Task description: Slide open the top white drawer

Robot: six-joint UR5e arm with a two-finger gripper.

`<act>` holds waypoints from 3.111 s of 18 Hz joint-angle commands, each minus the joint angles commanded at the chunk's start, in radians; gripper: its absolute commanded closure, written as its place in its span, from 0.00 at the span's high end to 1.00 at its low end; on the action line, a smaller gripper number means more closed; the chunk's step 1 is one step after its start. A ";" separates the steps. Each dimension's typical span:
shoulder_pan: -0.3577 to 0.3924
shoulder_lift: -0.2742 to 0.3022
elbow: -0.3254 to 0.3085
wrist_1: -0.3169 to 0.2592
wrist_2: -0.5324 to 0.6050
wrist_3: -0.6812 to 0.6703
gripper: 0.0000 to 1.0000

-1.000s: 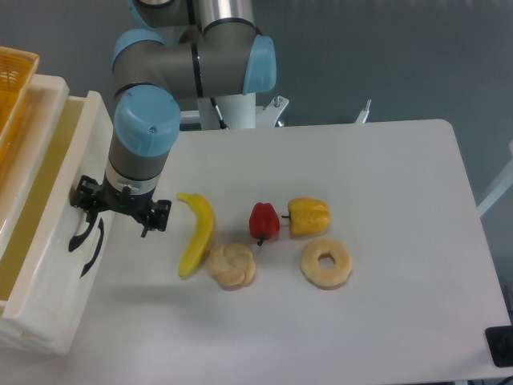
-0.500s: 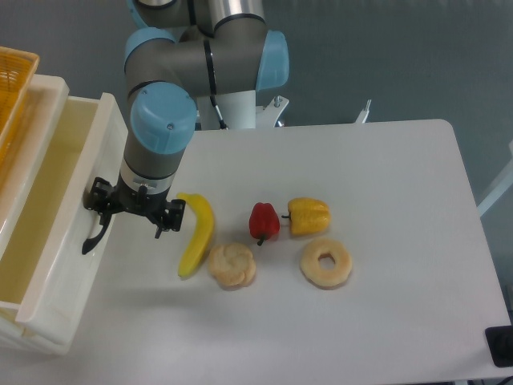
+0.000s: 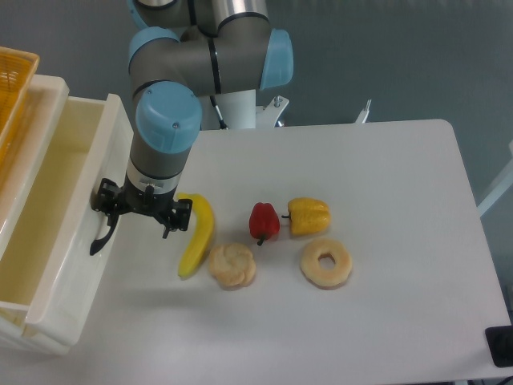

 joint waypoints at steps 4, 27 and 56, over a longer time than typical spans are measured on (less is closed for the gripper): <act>0.018 0.002 0.000 0.002 0.000 0.000 1.00; 0.083 -0.009 0.017 0.002 0.000 0.031 1.00; 0.175 -0.009 -0.015 -0.025 -0.144 0.071 1.00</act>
